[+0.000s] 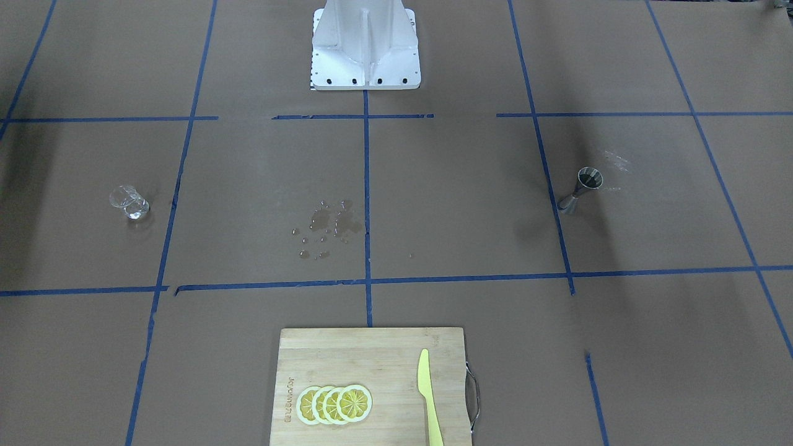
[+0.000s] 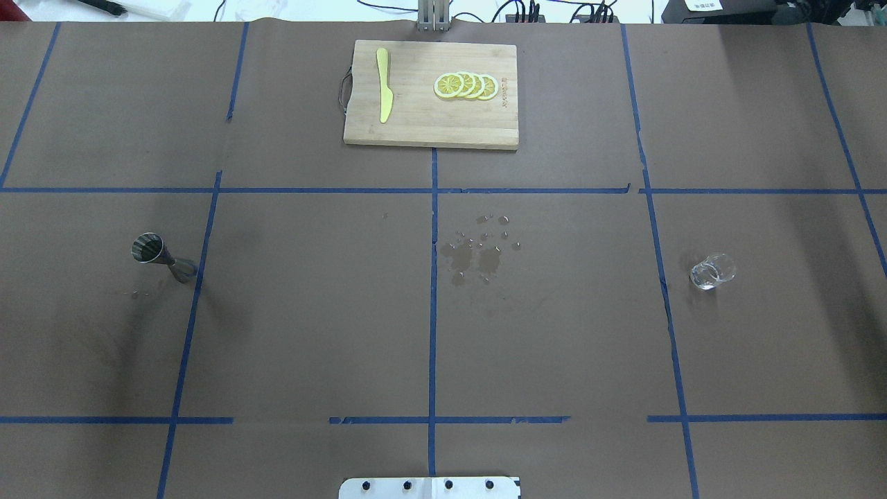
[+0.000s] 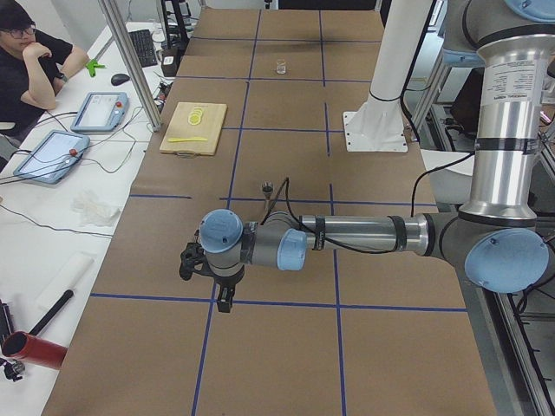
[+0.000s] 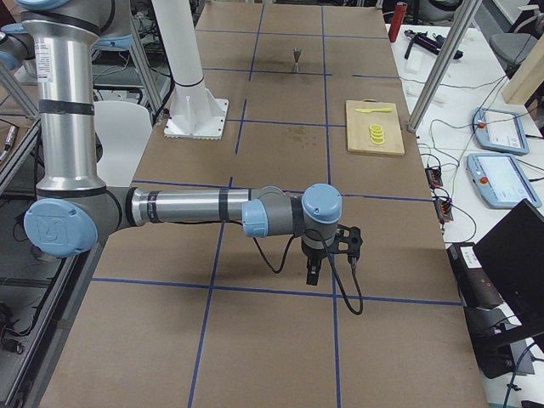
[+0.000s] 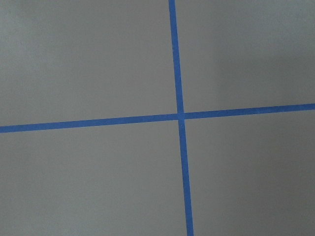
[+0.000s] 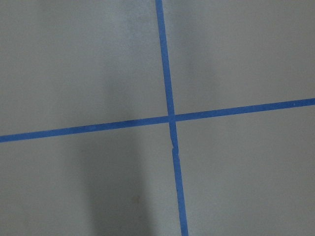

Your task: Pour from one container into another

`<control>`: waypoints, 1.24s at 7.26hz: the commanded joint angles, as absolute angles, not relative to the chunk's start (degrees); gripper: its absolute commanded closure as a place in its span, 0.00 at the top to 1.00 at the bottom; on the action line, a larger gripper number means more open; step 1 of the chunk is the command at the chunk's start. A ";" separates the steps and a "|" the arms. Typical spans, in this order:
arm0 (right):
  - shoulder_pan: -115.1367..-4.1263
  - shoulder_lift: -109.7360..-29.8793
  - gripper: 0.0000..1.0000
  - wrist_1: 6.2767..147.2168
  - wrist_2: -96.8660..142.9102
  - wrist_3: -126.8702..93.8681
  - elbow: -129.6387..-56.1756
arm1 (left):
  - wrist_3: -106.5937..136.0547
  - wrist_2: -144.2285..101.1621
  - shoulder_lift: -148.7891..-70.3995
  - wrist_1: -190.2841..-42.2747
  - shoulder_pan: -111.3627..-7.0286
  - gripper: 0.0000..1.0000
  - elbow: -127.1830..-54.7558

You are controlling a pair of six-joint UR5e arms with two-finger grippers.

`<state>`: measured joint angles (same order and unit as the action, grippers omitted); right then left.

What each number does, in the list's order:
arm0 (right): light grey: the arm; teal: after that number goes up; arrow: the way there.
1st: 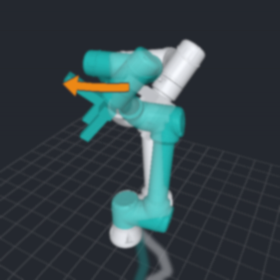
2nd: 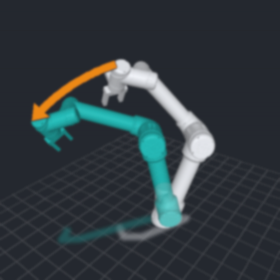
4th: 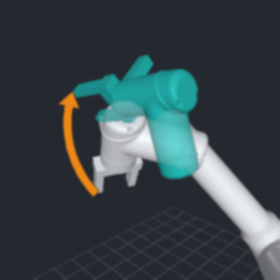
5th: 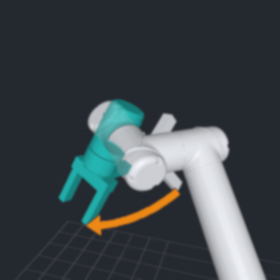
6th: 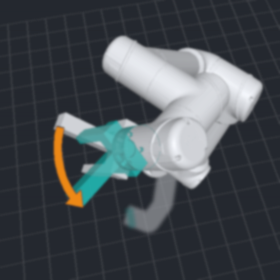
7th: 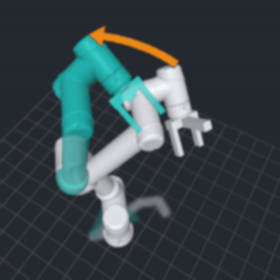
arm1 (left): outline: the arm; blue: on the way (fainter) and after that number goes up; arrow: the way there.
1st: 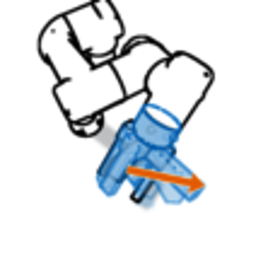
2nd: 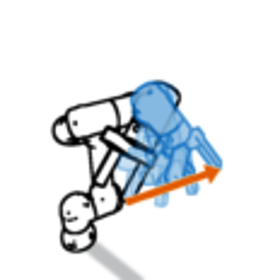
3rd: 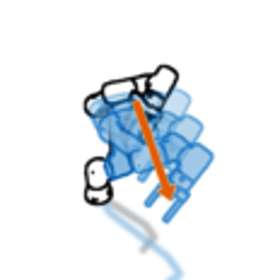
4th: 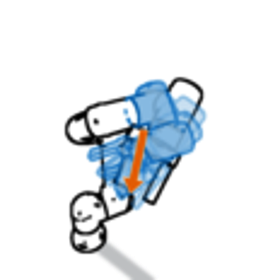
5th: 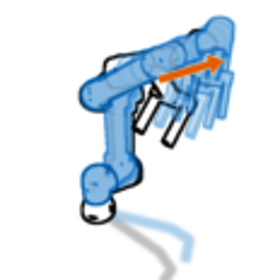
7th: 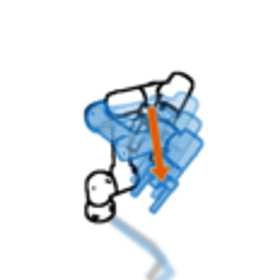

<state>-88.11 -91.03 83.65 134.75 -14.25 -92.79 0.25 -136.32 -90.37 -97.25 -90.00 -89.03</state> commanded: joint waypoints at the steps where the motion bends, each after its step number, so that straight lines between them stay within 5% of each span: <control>1: -88.77 -91.50 1.00 75.87 134.74 -14.50 -88.17 | 0.26 -136.32 -90.35 -97.29 -90.00 1.00 -89.12; 9: -88.77 -90.79 1.00 75.94 132.80 -14.77 -89.12 | -5.77 -136.05 -89.57 -99.58 -90.00 1.00 -89.38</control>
<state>-88.77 -90.70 76.05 132.80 -14.72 -89.12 -2.66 -136.14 -90.09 -98.66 -90.00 -89.42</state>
